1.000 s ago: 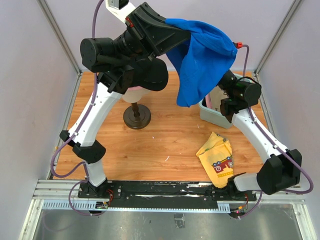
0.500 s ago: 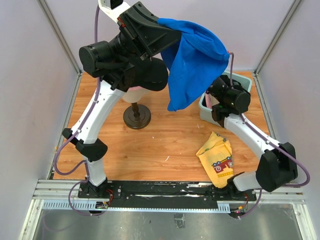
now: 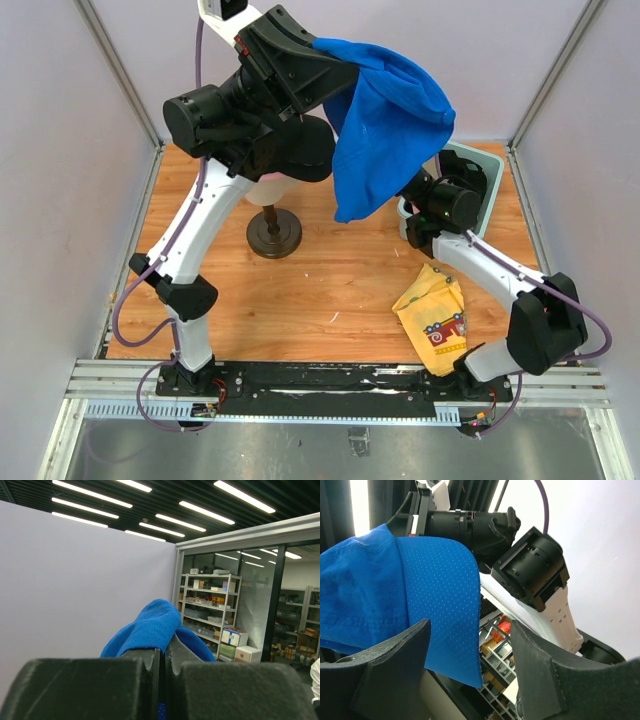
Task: Stack the hats
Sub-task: Stack the hat on the hat.
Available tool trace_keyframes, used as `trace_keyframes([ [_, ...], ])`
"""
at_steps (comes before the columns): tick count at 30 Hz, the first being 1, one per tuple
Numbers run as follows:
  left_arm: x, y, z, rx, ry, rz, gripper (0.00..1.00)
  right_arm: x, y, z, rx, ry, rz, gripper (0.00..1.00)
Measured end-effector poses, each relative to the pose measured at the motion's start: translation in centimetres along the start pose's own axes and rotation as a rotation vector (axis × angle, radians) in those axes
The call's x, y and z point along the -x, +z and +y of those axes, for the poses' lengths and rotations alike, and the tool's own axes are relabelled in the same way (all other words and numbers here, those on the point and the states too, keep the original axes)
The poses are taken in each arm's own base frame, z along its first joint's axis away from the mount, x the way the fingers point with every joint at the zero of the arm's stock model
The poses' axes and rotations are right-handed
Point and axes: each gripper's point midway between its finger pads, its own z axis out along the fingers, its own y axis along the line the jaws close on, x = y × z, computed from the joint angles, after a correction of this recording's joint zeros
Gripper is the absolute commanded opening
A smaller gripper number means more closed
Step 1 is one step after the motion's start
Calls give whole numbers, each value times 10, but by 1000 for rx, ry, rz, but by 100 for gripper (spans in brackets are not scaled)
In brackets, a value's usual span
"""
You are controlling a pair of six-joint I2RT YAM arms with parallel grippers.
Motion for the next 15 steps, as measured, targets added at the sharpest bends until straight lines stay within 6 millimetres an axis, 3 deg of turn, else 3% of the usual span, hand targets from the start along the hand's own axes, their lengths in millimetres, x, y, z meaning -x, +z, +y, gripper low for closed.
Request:
trace_keyframes([
  [7, 2, -1, -3, -13, 8, -5, 1, -25, 9, 1, 34, 52, 43, 66],
  [15, 5, -4, -4, -25, 17, -13, 0, -32, 13, 6, 65, 68, 43, 67],
])
